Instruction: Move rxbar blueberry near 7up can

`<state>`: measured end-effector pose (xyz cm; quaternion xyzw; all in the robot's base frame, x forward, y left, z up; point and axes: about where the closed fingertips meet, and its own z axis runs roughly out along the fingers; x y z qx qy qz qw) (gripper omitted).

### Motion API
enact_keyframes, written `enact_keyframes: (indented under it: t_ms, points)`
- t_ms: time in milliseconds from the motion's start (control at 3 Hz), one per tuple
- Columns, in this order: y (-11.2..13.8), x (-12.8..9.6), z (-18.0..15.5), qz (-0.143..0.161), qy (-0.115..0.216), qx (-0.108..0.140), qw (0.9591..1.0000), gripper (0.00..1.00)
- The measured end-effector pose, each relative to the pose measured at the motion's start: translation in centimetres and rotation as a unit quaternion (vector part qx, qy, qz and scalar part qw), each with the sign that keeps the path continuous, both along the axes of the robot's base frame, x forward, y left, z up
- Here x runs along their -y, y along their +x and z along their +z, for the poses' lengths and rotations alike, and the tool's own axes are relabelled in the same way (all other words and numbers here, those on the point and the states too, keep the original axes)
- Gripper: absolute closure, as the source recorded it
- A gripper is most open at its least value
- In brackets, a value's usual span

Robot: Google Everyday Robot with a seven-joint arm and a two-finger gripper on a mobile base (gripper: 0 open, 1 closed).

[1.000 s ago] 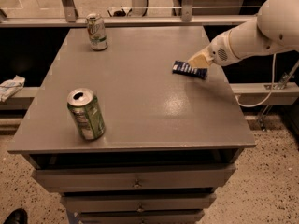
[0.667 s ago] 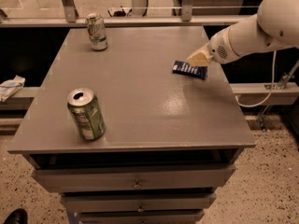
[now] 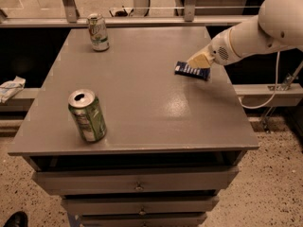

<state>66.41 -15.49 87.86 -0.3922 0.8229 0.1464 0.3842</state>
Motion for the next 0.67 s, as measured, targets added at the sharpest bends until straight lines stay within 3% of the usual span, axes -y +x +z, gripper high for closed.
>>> enact_keyframes:
  t_ms: [333,667]
  points:
    - [0.2,0.7,-0.4,-0.008,0.005,0.004,0.9999,0.07]
    - [0.9,2.5,-1.2,-0.029,0.011,0.011,0.9995,0.00]
